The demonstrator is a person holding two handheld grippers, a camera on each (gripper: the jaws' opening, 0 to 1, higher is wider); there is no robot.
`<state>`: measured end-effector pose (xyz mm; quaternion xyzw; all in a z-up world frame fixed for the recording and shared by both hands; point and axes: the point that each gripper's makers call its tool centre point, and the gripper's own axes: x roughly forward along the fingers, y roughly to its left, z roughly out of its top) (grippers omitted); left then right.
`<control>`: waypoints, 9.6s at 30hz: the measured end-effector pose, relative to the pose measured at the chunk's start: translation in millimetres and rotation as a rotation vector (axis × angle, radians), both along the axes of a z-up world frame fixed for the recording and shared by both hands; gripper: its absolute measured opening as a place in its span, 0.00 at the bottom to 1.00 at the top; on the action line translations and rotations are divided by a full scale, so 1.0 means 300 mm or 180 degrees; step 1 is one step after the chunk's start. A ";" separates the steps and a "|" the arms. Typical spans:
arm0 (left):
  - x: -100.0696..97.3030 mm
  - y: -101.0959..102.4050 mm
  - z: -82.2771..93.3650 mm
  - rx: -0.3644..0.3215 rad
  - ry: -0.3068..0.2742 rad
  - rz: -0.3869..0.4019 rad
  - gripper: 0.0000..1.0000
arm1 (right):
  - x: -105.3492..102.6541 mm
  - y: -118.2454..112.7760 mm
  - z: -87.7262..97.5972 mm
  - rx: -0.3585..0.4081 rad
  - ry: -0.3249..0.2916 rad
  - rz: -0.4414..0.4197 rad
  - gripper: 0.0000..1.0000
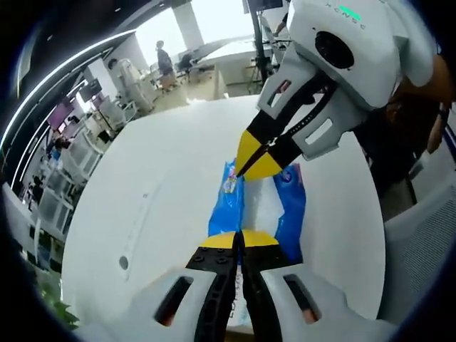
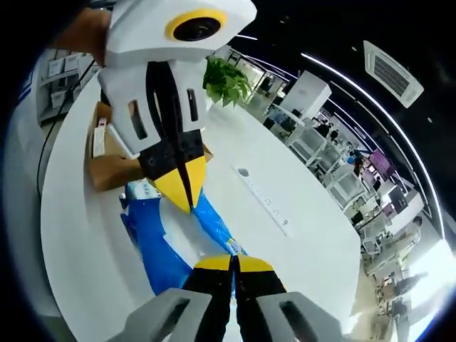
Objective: Operate the shoe box by opening the lid, removing the specified soft item, and placing it in the target area until the item is outside and the box remains undamaged.
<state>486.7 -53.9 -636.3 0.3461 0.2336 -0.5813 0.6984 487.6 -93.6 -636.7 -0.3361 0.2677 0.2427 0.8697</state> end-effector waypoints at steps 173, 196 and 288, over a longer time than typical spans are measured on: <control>-0.087 0.252 0.033 -0.0766 0.0568 0.0587 0.72 | -0.200 0.051 -0.049 0.1277 0.0392 -0.0976 0.89; -0.102 0.510 0.104 -0.1127 0.0507 0.1059 0.91 | -0.251 0.171 0.020 0.1351 0.0294 -0.0861 0.99; -0.424 1.183 0.150 -0.1573 0.0252 0.2076 0.99 | -0.122 0.871 -0.045 0.0895 0.0972 0.1648 0.71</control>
